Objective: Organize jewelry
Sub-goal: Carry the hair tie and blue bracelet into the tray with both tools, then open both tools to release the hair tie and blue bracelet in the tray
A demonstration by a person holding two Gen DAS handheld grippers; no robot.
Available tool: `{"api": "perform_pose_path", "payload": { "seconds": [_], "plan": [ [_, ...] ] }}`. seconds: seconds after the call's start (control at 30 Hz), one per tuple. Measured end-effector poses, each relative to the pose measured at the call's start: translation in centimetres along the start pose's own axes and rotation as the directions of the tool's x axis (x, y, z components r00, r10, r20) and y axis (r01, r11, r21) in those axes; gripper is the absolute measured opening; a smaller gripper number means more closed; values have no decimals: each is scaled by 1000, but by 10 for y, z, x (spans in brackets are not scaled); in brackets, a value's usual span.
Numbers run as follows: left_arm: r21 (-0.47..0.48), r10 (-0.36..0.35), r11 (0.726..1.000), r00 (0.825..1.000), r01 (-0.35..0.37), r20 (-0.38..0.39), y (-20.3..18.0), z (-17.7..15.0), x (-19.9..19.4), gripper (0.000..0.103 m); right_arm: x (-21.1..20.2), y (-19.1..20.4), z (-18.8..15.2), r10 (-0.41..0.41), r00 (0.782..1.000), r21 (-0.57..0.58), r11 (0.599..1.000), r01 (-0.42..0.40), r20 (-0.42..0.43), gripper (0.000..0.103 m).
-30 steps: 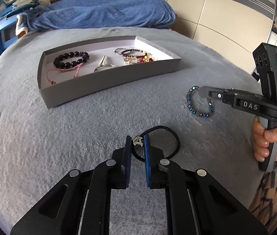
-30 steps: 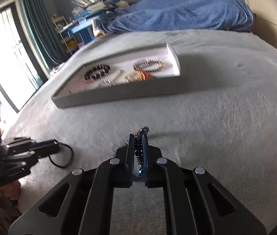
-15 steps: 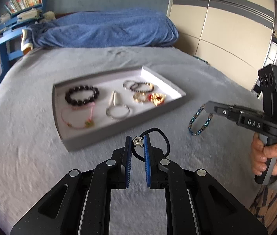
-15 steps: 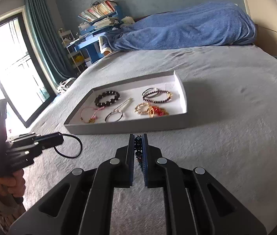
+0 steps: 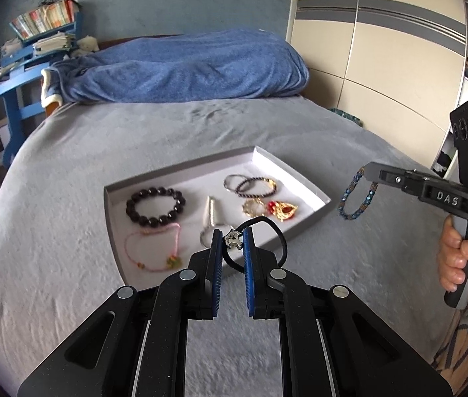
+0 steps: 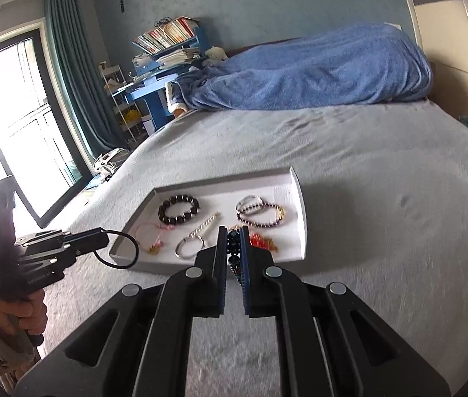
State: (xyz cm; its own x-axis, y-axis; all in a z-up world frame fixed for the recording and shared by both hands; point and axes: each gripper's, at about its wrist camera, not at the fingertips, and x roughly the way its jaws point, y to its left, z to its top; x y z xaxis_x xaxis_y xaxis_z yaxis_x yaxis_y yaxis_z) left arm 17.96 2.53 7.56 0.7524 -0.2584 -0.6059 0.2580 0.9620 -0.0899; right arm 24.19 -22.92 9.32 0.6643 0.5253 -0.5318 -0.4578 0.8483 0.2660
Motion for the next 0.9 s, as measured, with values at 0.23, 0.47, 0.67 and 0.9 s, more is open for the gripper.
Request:
{"api": "perform_pose_path", "payload": {
  "seconds": [0.23, 0.47, 0.67, 0.9],
  "plan": [
    [-25, 16, 1000, 1000, -15, 10, 9, 15, 10, 13, 10, 15, 24, 7, 1000, -52, 999, -6, 6, 7],
    [-45, 34, 998, 999, -34, 8, 15, 25, 24, 13, 27, 26, 38, 25, 1000, -80, 997, -25, -3, 7],
    [-84, 58, 995, 998, -60, -28, 24, 22, 43, 13, 51, 36, 40, 53, 998, -71, 996, -56, -41, 7],
    [-101, 97, 989, 989, -109, -113, 37, 0, 66, 13, 93, 49, 22, 94, 987, -54, 993, -101, -127, 7]
  ]
}}
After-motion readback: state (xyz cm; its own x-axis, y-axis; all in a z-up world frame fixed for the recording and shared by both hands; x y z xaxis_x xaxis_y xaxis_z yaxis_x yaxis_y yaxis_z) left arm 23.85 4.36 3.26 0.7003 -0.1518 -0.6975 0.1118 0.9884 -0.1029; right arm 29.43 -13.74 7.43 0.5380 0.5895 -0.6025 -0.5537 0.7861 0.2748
